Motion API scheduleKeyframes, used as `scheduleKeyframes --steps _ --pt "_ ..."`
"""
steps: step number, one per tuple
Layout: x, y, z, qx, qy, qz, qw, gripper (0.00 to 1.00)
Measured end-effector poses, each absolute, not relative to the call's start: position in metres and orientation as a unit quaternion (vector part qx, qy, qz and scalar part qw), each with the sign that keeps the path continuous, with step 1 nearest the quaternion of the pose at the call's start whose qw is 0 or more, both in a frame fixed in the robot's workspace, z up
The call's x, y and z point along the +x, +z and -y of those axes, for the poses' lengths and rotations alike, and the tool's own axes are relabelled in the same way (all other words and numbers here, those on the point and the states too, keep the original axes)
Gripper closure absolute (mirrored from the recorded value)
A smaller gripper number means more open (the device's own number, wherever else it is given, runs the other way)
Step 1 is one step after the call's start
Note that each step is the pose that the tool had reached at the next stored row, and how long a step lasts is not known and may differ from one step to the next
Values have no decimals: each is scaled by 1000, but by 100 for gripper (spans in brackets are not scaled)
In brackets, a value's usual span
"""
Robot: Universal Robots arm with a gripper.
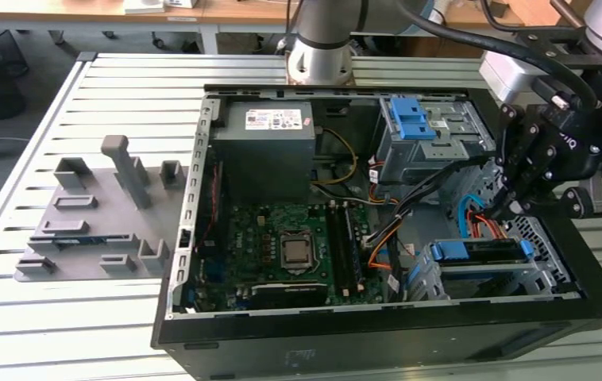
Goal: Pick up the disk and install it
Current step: 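Insert the second disk wire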
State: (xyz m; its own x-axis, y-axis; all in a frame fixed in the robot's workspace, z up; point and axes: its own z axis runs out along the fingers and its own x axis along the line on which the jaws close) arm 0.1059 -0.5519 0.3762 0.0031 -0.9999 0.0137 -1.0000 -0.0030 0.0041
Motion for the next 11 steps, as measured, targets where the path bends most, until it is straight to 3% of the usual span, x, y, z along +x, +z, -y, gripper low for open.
scheduleKeyframes --steps 4,5,11 --pt "107 375 551 708 2 706 8 82" --pt "107 375 550 708 1 706 8 75" --pt "107 374 547 708 -2 706 8 75"
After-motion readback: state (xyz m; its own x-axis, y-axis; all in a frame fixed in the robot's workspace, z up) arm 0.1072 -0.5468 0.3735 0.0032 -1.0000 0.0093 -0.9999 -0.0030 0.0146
